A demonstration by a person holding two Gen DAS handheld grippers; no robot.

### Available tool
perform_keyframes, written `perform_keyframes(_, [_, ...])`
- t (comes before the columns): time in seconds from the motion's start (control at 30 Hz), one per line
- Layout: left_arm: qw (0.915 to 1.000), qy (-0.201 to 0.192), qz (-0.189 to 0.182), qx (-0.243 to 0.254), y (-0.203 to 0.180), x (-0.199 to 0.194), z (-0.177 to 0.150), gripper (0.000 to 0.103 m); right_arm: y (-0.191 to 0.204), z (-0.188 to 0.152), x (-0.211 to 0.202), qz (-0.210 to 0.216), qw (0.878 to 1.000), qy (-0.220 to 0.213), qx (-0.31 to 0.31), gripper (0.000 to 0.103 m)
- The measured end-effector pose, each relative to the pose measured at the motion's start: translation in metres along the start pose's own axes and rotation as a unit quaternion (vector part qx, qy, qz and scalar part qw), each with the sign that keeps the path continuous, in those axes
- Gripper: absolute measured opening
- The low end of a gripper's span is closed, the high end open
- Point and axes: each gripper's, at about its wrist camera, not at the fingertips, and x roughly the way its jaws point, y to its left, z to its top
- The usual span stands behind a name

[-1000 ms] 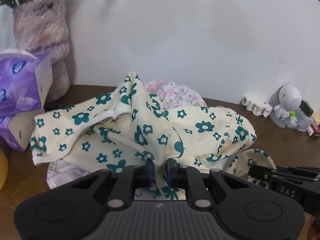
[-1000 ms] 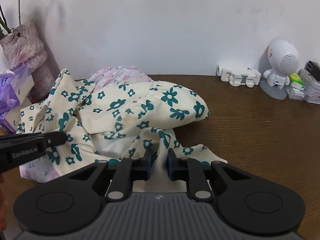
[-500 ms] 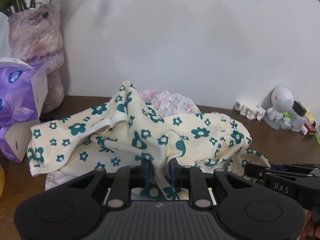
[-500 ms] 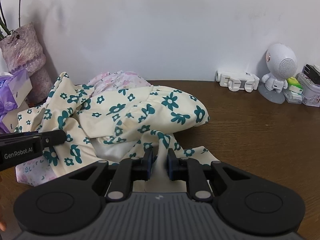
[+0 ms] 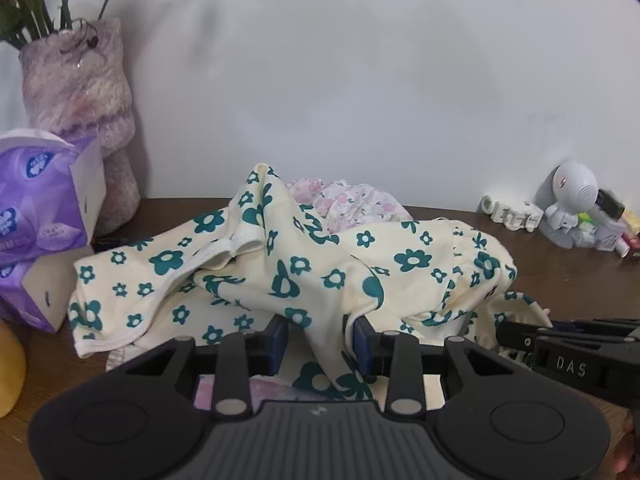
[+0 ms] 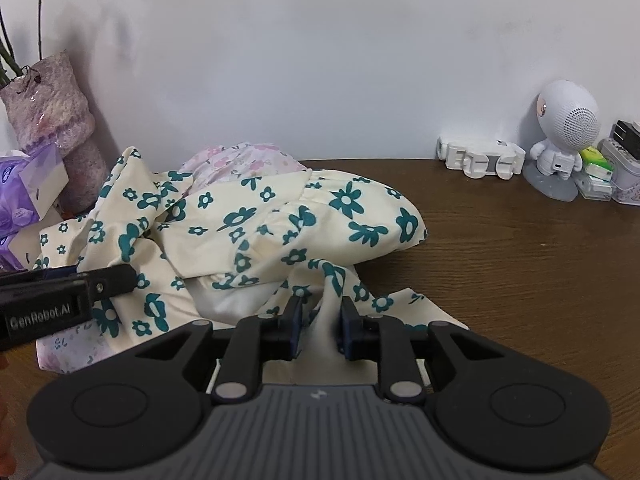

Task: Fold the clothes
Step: 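Close the right gripper on the shirt fabric while the left gripper closes on it too, then lift the gripped shirt up off the pile with both grippers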

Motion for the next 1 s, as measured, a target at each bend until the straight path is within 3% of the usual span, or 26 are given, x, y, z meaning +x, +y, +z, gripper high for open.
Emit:
perform_keyframes(0.1, [1.0, 0.0, 0.003, 0.0, -0.003, 0.001, 0.0, 0.028, 0.001, 0.001, 0.001, -0.006, 1.0, 0.003, -0.002, 0.019])
perform_keyframes(0.5, [0.9997, 0.002, 0.017, 0.015, -0.009, 0.004, -0.002, 0.027, 0.005, 0.0, 0.001, -0.008, 1.0, 0.008, -0.003, 0.021])
perform_keyframes(0.63, [0.9998, 0.002, 0.004, 0.019, -0.008, 0.004, -0.002, 0.017, 0.003, 0.001, 0.002, -0.001, 1.0, 0.01, 0.006, 0.021])
perform_keyframes(0.8, [0.9993, -0.015, 0.012, 0.033, -0.013, -0.005, 0.0, 0.004, 0.003, 0.003, -0.005, -0.001, 1.0, -0.001, 0.008, 0.006])
perform_keyframes(1.0, [0.9982, -0.044, 0.02, 0.036, -0.012, -0.028, 0.009, 0.002, 0.007, 0.012, -0.031, 0.0, 0.999, -0.033, 0.003, 0.004])
